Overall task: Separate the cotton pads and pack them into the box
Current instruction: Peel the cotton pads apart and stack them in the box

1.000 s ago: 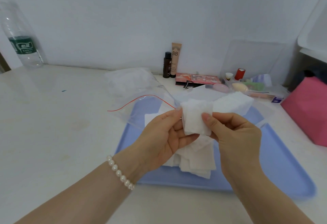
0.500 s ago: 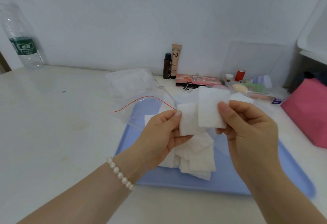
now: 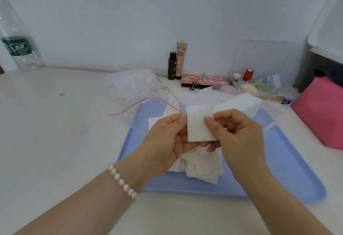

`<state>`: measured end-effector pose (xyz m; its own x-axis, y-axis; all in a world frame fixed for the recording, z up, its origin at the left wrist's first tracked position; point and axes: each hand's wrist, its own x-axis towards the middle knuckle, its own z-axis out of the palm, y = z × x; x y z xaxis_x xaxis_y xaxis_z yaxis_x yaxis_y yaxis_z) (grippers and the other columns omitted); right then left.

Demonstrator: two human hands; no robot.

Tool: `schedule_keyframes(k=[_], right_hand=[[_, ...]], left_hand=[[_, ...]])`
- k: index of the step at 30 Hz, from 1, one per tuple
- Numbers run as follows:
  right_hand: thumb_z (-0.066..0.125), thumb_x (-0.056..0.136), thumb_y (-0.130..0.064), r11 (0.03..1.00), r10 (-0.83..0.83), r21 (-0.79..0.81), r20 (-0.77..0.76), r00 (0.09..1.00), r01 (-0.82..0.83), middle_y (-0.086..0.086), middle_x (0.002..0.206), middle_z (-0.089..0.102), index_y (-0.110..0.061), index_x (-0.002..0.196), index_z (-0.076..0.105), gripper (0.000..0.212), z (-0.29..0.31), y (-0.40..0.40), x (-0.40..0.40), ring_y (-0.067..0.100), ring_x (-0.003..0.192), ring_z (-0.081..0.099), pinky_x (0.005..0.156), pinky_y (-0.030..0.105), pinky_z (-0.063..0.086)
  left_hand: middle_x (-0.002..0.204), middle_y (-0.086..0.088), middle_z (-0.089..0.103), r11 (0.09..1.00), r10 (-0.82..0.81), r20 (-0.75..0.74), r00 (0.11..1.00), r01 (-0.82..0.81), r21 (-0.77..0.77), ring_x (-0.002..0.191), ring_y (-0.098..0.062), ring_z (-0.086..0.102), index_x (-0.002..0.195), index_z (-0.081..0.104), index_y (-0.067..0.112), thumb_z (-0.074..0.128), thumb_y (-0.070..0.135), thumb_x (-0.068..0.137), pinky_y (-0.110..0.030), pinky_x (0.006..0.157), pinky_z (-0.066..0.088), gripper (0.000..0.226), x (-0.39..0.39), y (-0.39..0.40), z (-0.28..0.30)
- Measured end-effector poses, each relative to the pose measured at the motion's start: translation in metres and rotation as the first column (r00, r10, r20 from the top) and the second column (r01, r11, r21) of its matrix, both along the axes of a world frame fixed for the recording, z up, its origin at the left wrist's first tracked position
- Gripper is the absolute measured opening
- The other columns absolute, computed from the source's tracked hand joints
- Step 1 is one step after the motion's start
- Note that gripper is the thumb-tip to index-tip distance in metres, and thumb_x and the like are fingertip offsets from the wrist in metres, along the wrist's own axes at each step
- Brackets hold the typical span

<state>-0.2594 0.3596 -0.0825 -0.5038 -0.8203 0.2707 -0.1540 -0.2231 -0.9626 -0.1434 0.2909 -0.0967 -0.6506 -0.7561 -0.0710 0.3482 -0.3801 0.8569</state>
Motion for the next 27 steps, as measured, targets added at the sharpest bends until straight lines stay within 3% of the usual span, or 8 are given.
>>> schedule_keyframes(k=[4, 9, 11, 13, 15, 19, 23, 27], right_hand=[[0.066, 0.081, -0.003, 1.000, 0.007, 0.004, -0.024, 1.000, -0.006, 0.003, 0.050, 0.061, -0.009, 0.071, 0.060, 0.014, -0.001, 0.000, -0.001, 0.022, 0.039, 0.058, 0.037, 0.025, 0.046], [0.066, 0.082, -0.012, 1.000, 0.003, 0.004, -0.032, 0.999, -0.003, 0.005, 0.050, 0.061, -0.007, 0.074, 0.062, 0.011, 0.005, 0.000, -0.008, 0.019, 0.037, 0.055, 0.036, 0.023, 0.043], [0.065, 0.083, -0.011, 0.998, -0.067, -0.030, -0.174, 0.983, 0.062, 0.003, 0.057, 0.064, -0.014, 0.074, 0.065, 0.010, 0.007, 0.002, -0.016, 0.013, 0.041, 0.057, 0.040, 0.020, 0.045], [0.068, 0.081, -0.011, 0.993, -0.099, 0.002, -0.532, 0.841, 0.118, -0.006, 0.057, 0.063, -0.022, 0.075, 0.067, 0.013, 0.006, 0.005, -0.021, 0.005, 0.055, 0.060, 0.052, 0.011, 0.045], [0.071, 0.078, -0.018, 0.987, 0.009, 0.110, -0.770, 0.638, 0.119, -0.015, 0.067, 0.059, -0.020, 0.084, 0.071, 0.006, 0.004, 0.008, -0.017, -0.001, 0.063, 0.054, 0.062, 0.007, 0.040], [0.064, 0.083, -0.031, 0.944, 0.207, 0.302, -0.857, 0.472, 0.134, 0.000, 0.105, 0.058, -0.013, 0.107, 0.065, 0.030, -0.010, 0.004, -0.003, 0.018, 0.102, 0.050, 0.085, 0.027, 0.041], [0.051, 0.092, -0.033, 0.955, 0.122, 0.241, -0.849, 0.514, 0.171, 0.005, 0.099, 0.058, -0.009, 0.098, 0.064, 0.028, -0.016, -0.005, 0.007, 0.021, 0.098, 0.049, 0.079, 0.029, 0.038], [0.054, 0.090, -0.034, 0.929, 0.182, 0.324, -0.820, 0.542, 0.179, 0.000, 0.102, 0.055, -0.017, 0.105, 0.052, 0.023, -0.021, -0.016, 0.014, 0.021, 0.098, 0.049, 0.077, 0.032, 0.041]], left_hand=[[0.100, -0.019, 0.070, 0.996, -0.050, 0.026, 0.998, 0.051, -0.068, 0.082, -0.029, 0.067, 0.103, 0.065, 0.000, 0.053, 0.035, 0.076, -0.034, 0.079, 0.058, 0.045, 0.002, 0.000, 0.000], [0.084, -0.009, 0.073, 0.995, 0.056, 0.066, 0.996, -0.050, -0.091, 0.077, -0.017, 0.070, 0.098, 0.064, 0.001, 0.056, 0.009, 0.082, -0.027, 0.070, 0.059, 0.020, 0.008, -0.008, 0.002], [0.085, -0.011, 0.072, 0.987, 0.131, 0.084, 0.988, -0.121, -0.108, 0.076, -0.017, 0.070, 0.101, 0.063, -0.002, 0.052, 0.003, 0.088, -0.026, 0.068, 0.059, 0.017, 0.014, -0.017, 0.007], [0.085, -0.010, 0.073, 0.977, 0.176, 0.110, 0.978, -0.160, -0.140, 0.078, -0.019, 0.071, 0.101, 0.063, -0.001, 0.051, 0.002, 0.090, -0.026, 0.069, 0.059, 0.017, 0.020, -0.024, 0.011], [0.082, -0.008, 0.074, 0.976, 0.181, 0.129, 0.975, -0.161, -0.149, 0.076, -0.018, 0.071, 0.098, 0.064, 0.001, 0.050, 0.002, 0.091, -0.026, 0.069, 0.059, 0.016, 0.023, -0.026, 0.013], [0.083, -0.009, 0.073, 0.979, 0.169, 0.145, 0.975, -0.150, -0.137, 0.076, -0.018, 0.071, 0.097, 0.065, 0.002, 0.050, 0.001, 0.091, -0.026, 0.069, 0.059, 0.015, 0.021, -0.023, 0.012], [0.083, -0.008, 0.074, 0.978, 0.188, 0.141, 0.972, -0.171, -0.122, 0.076, -0.018, 0.072, 0.096, 0.065, 0.001, 0.051, 0.001, 0.091, -0.025, 0.067, 0.059, 0.015, 0.022, -0.024, 0.013], [0.079, -0.009, 0.074, 0.981, 0.175, 0.155, 0.972, -0.158, -0.116, 0.071, -0.018, 0.072, 0.094, 0.065, 0.000, 0.051, 0.001, 0.091, -0.025, 0.066, 0.059, 0.015, 0.021, -0.023, 0.012]])
